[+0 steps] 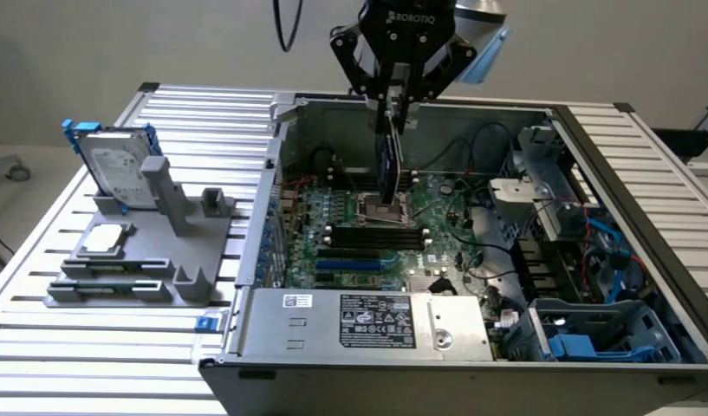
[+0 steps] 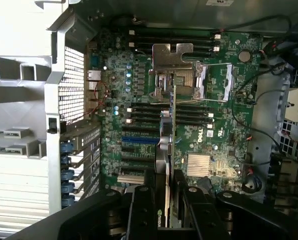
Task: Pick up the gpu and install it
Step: 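Insert the gpu into the slot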
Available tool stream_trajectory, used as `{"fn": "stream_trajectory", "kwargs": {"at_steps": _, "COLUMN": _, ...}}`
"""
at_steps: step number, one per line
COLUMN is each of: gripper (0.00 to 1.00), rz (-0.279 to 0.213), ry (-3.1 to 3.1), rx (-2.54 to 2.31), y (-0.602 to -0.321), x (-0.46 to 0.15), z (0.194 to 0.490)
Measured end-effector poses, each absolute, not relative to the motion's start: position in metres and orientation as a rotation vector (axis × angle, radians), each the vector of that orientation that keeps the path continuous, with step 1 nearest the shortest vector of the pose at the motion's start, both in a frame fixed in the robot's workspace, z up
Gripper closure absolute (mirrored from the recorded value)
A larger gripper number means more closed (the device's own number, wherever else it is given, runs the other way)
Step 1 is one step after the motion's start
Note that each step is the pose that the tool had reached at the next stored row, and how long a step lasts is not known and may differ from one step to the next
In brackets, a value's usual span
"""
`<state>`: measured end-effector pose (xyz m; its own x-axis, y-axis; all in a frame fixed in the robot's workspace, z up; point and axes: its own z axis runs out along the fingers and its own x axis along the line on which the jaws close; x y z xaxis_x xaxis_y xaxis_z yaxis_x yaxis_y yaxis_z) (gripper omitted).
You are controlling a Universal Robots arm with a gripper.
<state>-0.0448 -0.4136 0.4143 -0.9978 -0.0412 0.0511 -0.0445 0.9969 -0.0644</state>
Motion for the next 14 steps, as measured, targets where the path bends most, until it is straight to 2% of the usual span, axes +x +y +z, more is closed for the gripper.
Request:
{"fn": "stream_trajectory", "kwargs": {"at_steps": 7, "gripper": 0.74, "rz": 0.101, "ry": -3.09, "rx": 0.067, "y": -0.4135, "x": -0.0448, "z": 0.4138}}
{"fn": "stream_trajectory", "kwargs": {"at_steps": 14, "gripper": 0.74, "rz": 0.079, "ry": -3.09, "rx": 0.184, "y": -0.4139, "x": -0.0448, "z": 0.4105}}
